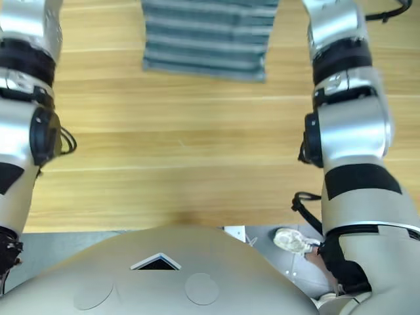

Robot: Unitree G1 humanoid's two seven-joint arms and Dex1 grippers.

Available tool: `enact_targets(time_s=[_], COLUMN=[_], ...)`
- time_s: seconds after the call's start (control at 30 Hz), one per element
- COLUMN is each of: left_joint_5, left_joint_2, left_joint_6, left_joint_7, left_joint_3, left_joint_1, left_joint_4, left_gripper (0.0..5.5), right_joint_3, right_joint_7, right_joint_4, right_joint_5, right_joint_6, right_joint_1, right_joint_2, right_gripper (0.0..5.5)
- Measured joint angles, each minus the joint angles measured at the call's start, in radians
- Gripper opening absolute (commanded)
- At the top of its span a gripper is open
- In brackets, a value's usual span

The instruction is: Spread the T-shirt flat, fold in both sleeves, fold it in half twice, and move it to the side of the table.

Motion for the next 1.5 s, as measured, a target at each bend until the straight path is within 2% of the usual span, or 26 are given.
enact_targets(time_s=[0.03,0.1,0.2,0.27,0.37,0.43,0.5,0.63,0.77,0.87,0.97,1.0,1.23,1.43,1.5], left_joint_5=[0.026,0.044,0.054,0.073,0.118,0.132,0.121,0.056,0.029,0.017,0.004,0.004,-0.019,-0.047,-0.045], left_joint_2=[0.012,0.057,0.088,0.084,0.064,0.114,0.158,0.212,0.250,0.285,0.311,0.314,0.304,0.302,0.295], left_joint_6=[-0.071,-0.169,-0.234,-0.263,-0.334,-0.407,-0.440,-0.460,-0.438,-0.428,-0.416,-0.403,-0.327,-0.265,-0.247], left_joint_7=[0.015,-0.014,-0.092,-0.191,-0.360,-0.450,-0.524,-0.613,-0.620,-0.616,-0.614,-0.611,-0.617,-0.615,-0.596], left_joint_3=[0.022,0.040,0.042,-0.005,-0.114,-0.164,-0.183,-0.189,-0.176,-0.148,-0.122,-0.117,-0.138,-0.114,-0.087], left_joint_1=[-0.034,0.004,0.237,0.458,0.792,0.869,0.920,1.023,1.102,1.173,1.249,1.269,1.483,1.580,1.581], left_joint_4=[0.003,-0.032,-0.052,-0.060,-0.049,-0.102,-0.160,-0.277,-0.363,-0.417,-0.466,-0.485,-0.723,-0.835,-0.849], left_gripper=[0.00,0.00,0.00,0.00,0.00,0.00,0.00,0.00,0.00,0.47,1.23,1.44,2.51,3.41,3.44], right_joint_3=[-0.012,-0.022,-0.031,-0.021,0.072,0.175,0.204,0.171,0.122,0.072,0.015,0.009,-0.017,-0.066,-0.090], right_joint_7=[-0.101,-0.124,-0.066,0.060,0.339,0.581,0.697,0.842,0.893,0.929,0.966,0.975,1.015,1.025,1.020], right_joint_4=[0.004,-0.038,-0.076,-0.096,-0.120,-0.159,-0.196,-0.259,-0.320,-0.376,-0.458,-0.494,-0.671,-0.737,-0.739], right_joint_5=[-0.063,-0.114,-0.118,-0.107,-0.082,-0.098,-0.076,-0.011,0.010,0.050,0.091,0.093,0.086,0.077,0.068], right_joint_6=[-0.066,-0.186,-0.276,-0.329,-0.397,-0.449,-0.475,-0.479,-0.434,-0.411,-0.399,-0.393,-0.353,-0.324,-0.309], right_joint_1=[-0.023,0.017,0.188,0.346,0.641,0.829,0.914,0.988,1.048,1.125,1.248,1.275,1.372,1.429,1.433], right_joint_2=[-0.009,-0.061,-0.110,-0.112,-0.122,-0.163,-0.203,-0.293,-0.317,-0.354,-0.397,-0.401,-0.392,-0.395,-0.398], right_gripper=[0.01,0.01,0.01,0.01,0.01,0.01,0.01,0.01,0.01,0.00,0.00,0.30,1.35,2.30,2.34])
